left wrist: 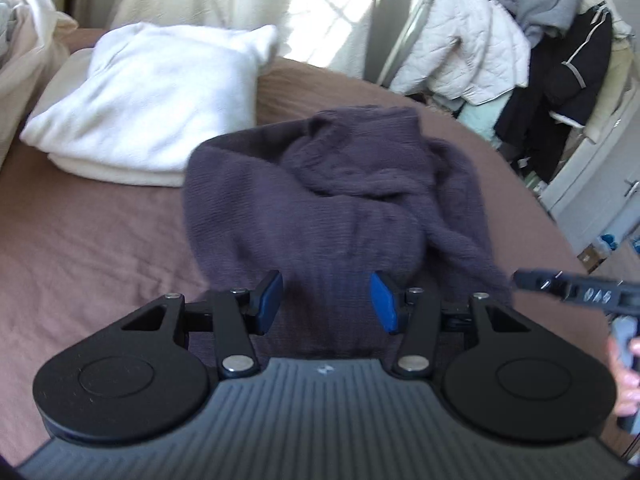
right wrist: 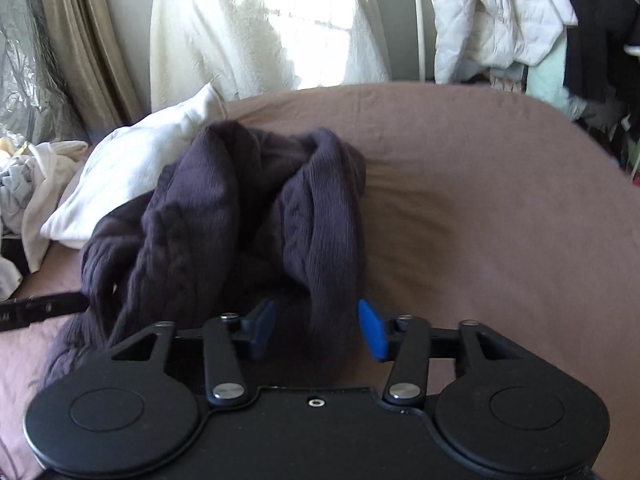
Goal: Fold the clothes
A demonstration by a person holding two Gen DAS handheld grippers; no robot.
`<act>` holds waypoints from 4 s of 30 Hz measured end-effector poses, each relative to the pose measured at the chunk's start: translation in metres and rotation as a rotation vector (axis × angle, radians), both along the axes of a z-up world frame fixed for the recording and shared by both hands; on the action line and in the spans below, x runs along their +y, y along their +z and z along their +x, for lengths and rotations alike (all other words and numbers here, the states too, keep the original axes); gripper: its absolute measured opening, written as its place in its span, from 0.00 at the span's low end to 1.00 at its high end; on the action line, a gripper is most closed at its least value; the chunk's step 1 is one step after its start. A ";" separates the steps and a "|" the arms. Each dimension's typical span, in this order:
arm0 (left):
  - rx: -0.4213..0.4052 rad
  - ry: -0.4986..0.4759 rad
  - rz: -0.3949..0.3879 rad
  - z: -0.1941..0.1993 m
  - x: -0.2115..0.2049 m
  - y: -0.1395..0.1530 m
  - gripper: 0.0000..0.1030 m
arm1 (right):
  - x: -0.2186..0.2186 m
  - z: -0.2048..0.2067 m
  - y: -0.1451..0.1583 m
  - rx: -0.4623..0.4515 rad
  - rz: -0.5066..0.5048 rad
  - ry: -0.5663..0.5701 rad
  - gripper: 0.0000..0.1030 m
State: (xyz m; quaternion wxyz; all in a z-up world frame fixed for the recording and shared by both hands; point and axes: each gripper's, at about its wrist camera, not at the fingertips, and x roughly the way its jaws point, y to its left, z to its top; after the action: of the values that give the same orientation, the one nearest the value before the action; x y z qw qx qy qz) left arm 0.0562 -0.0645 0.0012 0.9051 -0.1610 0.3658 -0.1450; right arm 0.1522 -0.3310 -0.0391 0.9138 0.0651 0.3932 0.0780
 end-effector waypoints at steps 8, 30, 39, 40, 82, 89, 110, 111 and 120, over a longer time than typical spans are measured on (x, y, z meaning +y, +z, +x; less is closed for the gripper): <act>-0.017 -0.068 0.095 0.003 -0.037 -0.002 0.63 | -0.008 -0.001 -0.029 0.047 0.154 0.043 0.60; -0.026 -0.079 0.319 0.024 -0.064 -0.013 0.07 | -0.016 0.072 -0.075 -0.137 0.078 0.150 0.10; -0.111 0.273 0.396 0.053 0.019 0.040 0.07 | -0.031 0.093 0.021 -0.339 -0.278 0.116 0.07; -0.116 0.308 0.395 0.055 0.030 0.044 0.07 | -0.037 0.100 0.033 -0.361 -0.323 0.084 0.06; -0.121 0.410 0.250 0.146 0.213 0.019 0.36 | 0.083 0.146 -0.002 0.271 0.332 0.198 0.83; -0.218 0.326 0.161 0.111 0.196 0.022 0.50 | 0.092 0.179 -0.037 0.215 0.034 -0.083 0.82; -0.202 -0.353 -0.003 0.075 -0.040 -0.062 0.79 | 0.022 0.085 0.044 0.026 0.497 0.132 0.18; -0.187 -0.353 -0.016 0.078 -0.046 -0.066 0.80 | 0.022 0.086 0.040 0.031 0.541 0.132 0.18; -0.013 -0.202 -0.295 0.118 -0.061 -0.084 0.85 | 0.024 0.084 0.046 -0.027 0.617 0.220 0.18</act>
State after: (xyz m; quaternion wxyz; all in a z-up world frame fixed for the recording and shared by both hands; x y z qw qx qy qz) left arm 0.1739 -0.1252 -0.0830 0.8549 -0.2533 0.3490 -0.2884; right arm 0.2358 -0.3070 0.0073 0.8422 0.2952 0.3437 0.2925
